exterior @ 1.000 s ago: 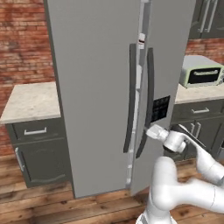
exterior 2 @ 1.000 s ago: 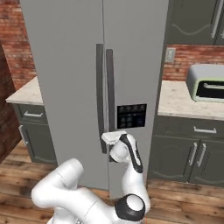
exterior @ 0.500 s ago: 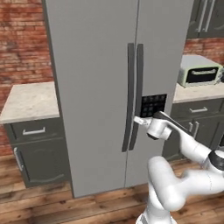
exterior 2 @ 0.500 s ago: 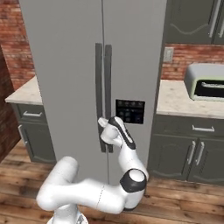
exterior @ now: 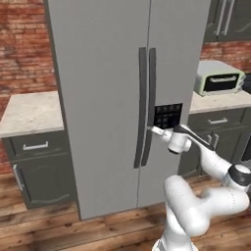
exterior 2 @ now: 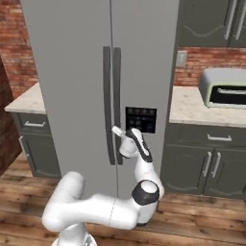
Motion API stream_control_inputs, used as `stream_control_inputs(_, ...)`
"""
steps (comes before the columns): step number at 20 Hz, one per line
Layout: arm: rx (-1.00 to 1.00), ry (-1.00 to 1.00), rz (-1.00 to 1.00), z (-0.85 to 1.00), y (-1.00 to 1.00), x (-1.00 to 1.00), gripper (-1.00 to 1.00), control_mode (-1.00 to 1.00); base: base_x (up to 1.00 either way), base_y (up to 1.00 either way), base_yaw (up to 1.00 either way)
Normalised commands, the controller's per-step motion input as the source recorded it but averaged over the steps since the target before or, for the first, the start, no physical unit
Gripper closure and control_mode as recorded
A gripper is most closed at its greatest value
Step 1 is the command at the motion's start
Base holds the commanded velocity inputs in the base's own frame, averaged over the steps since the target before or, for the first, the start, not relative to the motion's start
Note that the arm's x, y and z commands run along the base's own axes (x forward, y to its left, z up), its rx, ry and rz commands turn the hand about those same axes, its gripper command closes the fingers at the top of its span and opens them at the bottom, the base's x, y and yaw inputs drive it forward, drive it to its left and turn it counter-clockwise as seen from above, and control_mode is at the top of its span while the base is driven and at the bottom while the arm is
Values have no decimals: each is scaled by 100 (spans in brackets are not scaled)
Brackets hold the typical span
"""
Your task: There's a fish in the fridge that needs to be moved to the freezer for freezing. Pick up the fish from the fridge, place it on any shelf in the freezer, and close the fridge and freezer doors when done.
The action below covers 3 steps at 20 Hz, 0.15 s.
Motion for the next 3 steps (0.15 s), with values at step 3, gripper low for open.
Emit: stream_control_inputs(3, 39, -5, 56, 0, -4, 100, -100, -100, 0, 0, 0)
